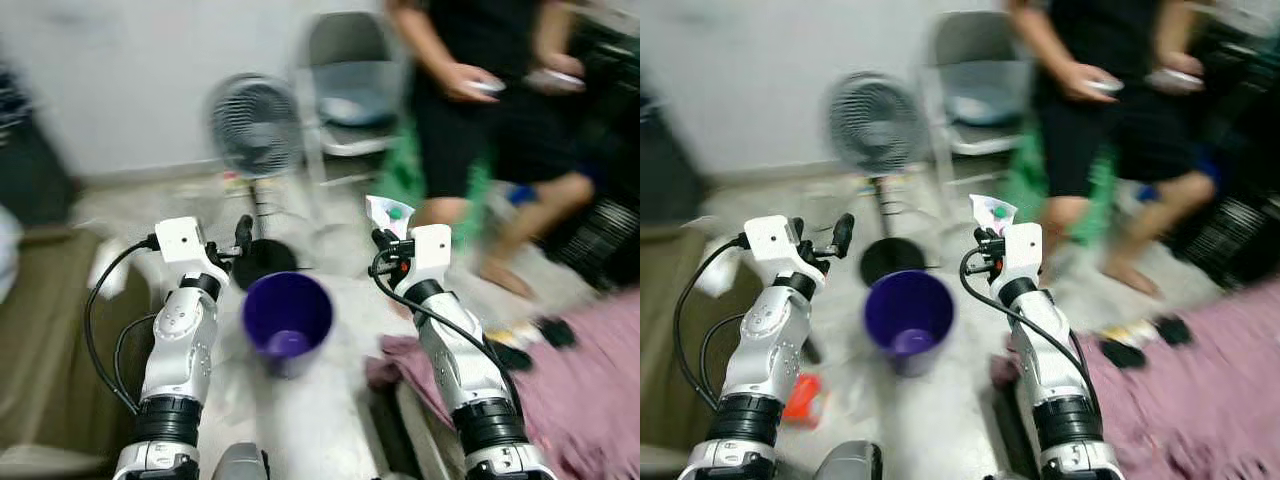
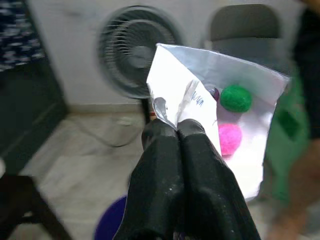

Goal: Clean up the room

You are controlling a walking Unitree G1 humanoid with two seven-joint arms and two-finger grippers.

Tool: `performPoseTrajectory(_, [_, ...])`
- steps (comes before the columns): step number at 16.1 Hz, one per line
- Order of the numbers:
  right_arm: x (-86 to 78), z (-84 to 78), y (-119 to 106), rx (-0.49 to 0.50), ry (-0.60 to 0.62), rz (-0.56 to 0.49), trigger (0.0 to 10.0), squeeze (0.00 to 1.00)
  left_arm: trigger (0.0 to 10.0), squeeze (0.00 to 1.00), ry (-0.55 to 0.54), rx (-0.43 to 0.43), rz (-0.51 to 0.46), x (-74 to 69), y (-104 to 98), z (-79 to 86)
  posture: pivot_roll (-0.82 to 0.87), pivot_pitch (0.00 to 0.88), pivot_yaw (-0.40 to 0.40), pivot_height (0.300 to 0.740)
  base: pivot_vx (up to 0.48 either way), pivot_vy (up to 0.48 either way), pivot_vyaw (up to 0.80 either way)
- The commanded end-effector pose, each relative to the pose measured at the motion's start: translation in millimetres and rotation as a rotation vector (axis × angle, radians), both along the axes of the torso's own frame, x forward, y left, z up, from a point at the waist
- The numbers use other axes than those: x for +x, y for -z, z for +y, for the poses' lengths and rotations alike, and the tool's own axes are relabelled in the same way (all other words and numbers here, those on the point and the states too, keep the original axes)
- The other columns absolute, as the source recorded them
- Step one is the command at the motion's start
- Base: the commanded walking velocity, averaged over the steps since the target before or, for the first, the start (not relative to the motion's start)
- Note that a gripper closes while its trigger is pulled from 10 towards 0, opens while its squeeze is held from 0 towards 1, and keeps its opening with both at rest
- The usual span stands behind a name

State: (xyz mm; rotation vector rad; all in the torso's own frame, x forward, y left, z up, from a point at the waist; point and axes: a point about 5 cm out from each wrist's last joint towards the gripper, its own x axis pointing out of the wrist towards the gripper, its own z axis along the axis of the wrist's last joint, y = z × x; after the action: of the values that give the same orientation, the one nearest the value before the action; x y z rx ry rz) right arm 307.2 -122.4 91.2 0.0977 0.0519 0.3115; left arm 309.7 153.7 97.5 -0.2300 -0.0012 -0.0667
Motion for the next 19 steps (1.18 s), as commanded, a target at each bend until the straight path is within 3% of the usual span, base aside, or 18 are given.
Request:
performPoseTrajectory(1, [3.3,-1.2,-6.1,-0.004,-0.001,-0.024,10.0,0.0,10.0,0.0,0.014,0.011,0.008,0.9,1.0,-3.2,0.0,0.001,-0.027,0.74,0.0,0.0,0.8])
performPoseTrajectory(7, [3.8,-1.4,-6.7,-0.004,0.001,-0.028,10.0,0.0,10.0,0.0,0.018,0.014,0.006,1.6,0.4,-4.0,0.0,0.001,-0.026,0.74,0.0,0.0,0.8])
performPoseTrajectory(14, [4.6,-1.9,-7.3,-0.008,0.004,-0.03,10.0,0.0,10.0,0.0,0.031,0.007,-0.013,1.8,-1.6,-5.6,0.0,0.0,-0.028,0.74,0.0,0.0,0.0])
performPoseTrajectory(19, [4.2,-0.6,-7.4,-0.022,-0.01,-0.039,10.0,0.0,10.0,0.0,0.04,0.004,-0.018,1.5,-1.5,-7.1,0.0,0.0,-0.03,0.74,0.276,0.0,0.27])
